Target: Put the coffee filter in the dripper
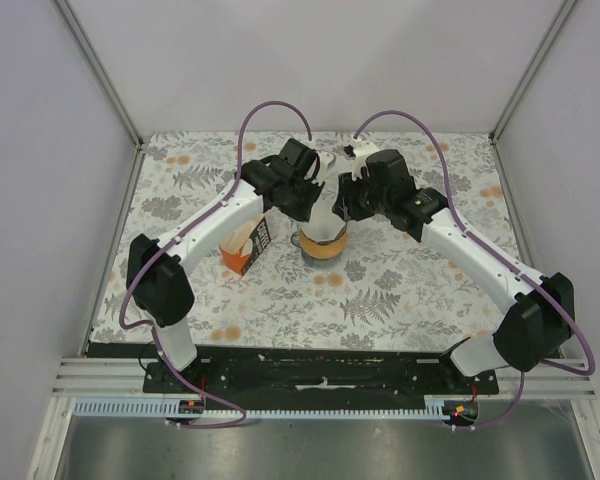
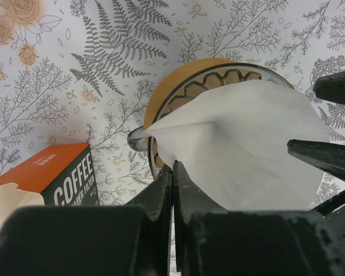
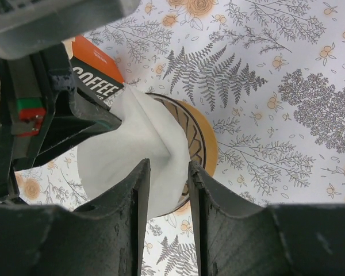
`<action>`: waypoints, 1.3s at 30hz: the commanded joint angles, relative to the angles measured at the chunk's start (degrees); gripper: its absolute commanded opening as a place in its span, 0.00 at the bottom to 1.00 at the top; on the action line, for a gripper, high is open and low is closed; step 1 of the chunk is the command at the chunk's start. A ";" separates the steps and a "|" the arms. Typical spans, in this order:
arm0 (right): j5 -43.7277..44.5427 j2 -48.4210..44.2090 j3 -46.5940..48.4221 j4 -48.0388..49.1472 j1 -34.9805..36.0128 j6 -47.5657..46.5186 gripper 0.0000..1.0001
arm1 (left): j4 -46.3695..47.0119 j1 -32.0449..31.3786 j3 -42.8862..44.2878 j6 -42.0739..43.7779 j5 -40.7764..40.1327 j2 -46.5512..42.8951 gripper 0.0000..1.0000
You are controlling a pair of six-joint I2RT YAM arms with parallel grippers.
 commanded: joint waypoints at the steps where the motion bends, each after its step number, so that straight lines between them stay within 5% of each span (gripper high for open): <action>1: 1.87 -3.19 2.89 0.07 0.05 -2.29 0.40 | 3.09 -0.33 -0.04 2.23 -0.97 -2.10 0.03; 5: -5.49 -4.69 0.70 2.88 0.31 -1.77 0.19 | 3.18 -0.33 -0.39 2.23 -1.32 -1.75 0.04; 11: -14.84 -1.00 -1.33 5.44 0.75 2.98 0.00 | 3.18 -0.42 0.57 1.96 0.52 -1.66 0.11; 17: -11.15 2.16 1.03 1.76 0.75 2.98 0.00 | 3.09 -0.33 2.50 2.67 0.26 -3.24 0.38; 25: -8.16 6.29 3.32 -1.68 2.59 1.23 0.00 | 0.98 -0.15 4.17 2.05 3.07 -4.56 0.56; 39: -5.77 7.18 5.78 -5.81 3.39 -0.53 0.00 | 0.10 2.39 7.34 -0.32 4.31 -5.26 0.61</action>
